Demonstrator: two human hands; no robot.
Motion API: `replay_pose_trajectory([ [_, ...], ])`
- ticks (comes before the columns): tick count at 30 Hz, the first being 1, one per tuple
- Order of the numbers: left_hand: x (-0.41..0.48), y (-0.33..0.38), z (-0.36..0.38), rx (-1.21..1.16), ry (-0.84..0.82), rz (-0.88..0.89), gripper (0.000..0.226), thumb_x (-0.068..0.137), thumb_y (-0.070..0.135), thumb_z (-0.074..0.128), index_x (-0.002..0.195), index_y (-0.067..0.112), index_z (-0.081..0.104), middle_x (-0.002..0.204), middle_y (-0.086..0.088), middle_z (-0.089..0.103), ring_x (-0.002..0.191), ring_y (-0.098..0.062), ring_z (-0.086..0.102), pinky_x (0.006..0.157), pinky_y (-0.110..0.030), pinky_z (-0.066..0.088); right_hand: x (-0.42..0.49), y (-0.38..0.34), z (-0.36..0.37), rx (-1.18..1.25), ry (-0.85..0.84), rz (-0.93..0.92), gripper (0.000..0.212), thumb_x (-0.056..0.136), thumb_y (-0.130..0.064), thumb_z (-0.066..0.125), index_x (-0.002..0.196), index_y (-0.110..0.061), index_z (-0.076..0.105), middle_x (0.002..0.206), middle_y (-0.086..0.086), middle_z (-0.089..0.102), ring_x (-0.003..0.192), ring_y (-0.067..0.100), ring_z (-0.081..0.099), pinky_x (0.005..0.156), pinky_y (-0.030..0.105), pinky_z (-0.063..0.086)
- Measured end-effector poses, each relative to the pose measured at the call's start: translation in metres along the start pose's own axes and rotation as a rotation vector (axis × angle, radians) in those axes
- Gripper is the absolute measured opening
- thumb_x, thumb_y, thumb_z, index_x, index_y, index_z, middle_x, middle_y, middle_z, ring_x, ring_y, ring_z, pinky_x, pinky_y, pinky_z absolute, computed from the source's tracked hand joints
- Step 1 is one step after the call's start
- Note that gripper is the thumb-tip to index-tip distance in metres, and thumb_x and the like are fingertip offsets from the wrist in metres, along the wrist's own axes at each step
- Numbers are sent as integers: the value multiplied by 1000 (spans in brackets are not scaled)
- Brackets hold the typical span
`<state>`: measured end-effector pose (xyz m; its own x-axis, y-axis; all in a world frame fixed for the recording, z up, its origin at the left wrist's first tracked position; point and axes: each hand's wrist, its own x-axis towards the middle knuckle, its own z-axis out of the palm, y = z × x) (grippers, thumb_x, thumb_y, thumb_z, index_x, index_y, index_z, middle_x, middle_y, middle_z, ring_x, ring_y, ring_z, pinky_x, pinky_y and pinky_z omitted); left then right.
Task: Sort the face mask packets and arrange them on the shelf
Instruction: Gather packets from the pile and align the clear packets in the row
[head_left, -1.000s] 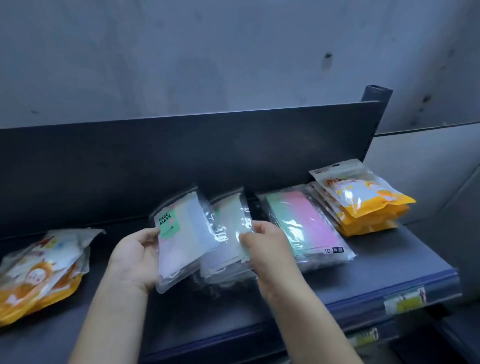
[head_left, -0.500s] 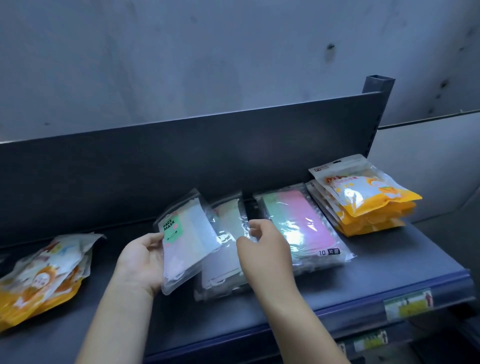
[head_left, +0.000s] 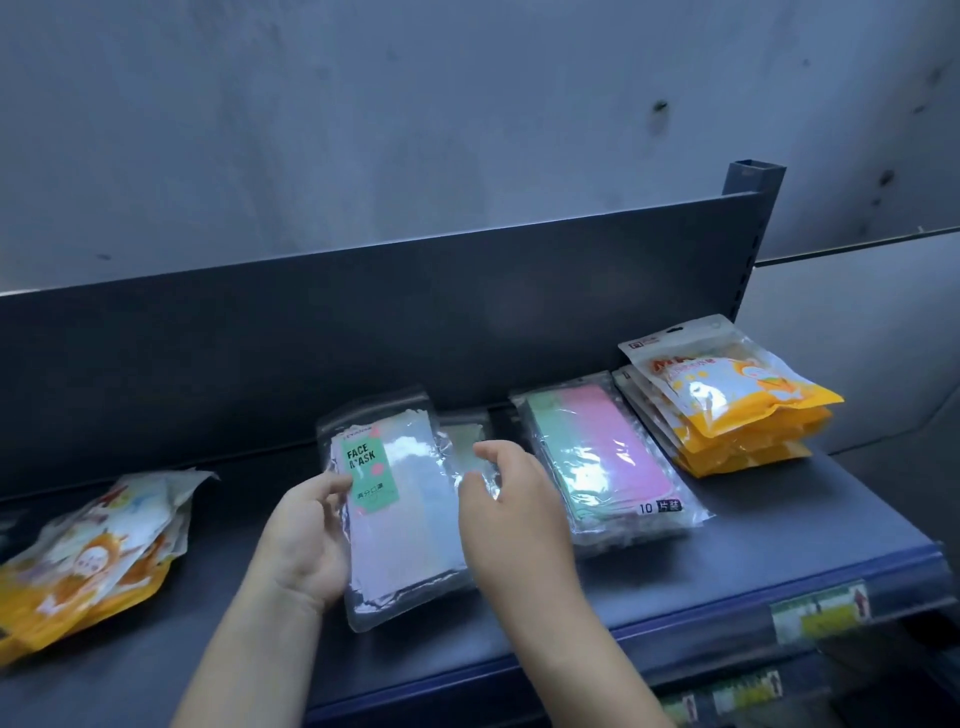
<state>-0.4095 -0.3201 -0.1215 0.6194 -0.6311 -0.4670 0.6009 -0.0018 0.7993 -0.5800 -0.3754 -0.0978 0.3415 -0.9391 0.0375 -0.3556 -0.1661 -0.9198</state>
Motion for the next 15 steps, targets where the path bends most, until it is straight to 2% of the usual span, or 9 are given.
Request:
replay_pose_trajectory([
  [1, 0, -2, 2, 35, 4, 43, 38, 101, 6, 45, 133, -7, 61, 130, -27, 68, 120, -44, 64, 102, -58, 51, -1, 0, 0, -6, -30, 1, 37, 98, -28, 50, 135, -33, 57, 135, -17, 55, 116, 9, 53, 95, 29, 43],
  [3, 1, -5, 8, 117, 18, 161, 33, 101, 0, 46, 128, -11, 60, 126, -33, 68, 110, -43, 68, 105, -60, 50, -2, 1, 1, 24, -61, 11, 37, 96, -28, 52, 132, -37, 57, 132, -18, 58, 108, 9, 59, 95, 32, 48],
  [5, 0, -7, 15, 230, 38, 253, 24, 101, -1, 50, 119, -8, 64, 115, -31, 73, 96, -40, 73, 96, -57, 55, -4, 1, 1, 98, -67, 24, 36, 93, -26, 54, 126, -37, 60, 123, -14, 64, 92, 8, 63, 88, 32, 54],
  [6, -1, -9, 18, 295, 39, 288, 21, 101, 0, 52, 116, -5, 66, 110, -27, 76, 93, -38, 75, 91, -54, 58, -4, 1, 2, 115, -62, 20, 35, 93, -25, 55, 124, -36, 61, 121, -14, 64, 91, 5, 63, 85, 29, 53],
  [9, -1, -14, 22, 461, 6, 334, 19, 101, 5, 55, 113, 6, 69, 102, -16, 80, 94, -36, 78, 86, -53, 62, -2, 5, 1, 46, -35, -27, 32, 95, -24, 56, 125, -33, 63, 127, -19, 58, 111, 1, 55, 88, 22, 43],
  [12, 8, -17, 22, 548, -12, 297, 20, 101, 8, 56, 113, 13, 70, 104, -13, 80, 98, -36, 77, 93, -60, 59, 2, 11, 0, -69, -46, -41, 35, 96, -28, 54, 130, -29, 61, 134, -14, 56, 125, 8, 50, 97, 25, 39],
  [15, 17, -18, 22, 631, -20, 314, 22, 101, 14, 59, 118, 21, 69, 111, -9, 79, 98, -30, 77, 94, -58, 59, 5, 18, 0, -153, -86, -10, 41, 96, -32, 53, 137, -25, 58, 143, -9, 54, 133, 14, 46, 103, 29, 38],
])
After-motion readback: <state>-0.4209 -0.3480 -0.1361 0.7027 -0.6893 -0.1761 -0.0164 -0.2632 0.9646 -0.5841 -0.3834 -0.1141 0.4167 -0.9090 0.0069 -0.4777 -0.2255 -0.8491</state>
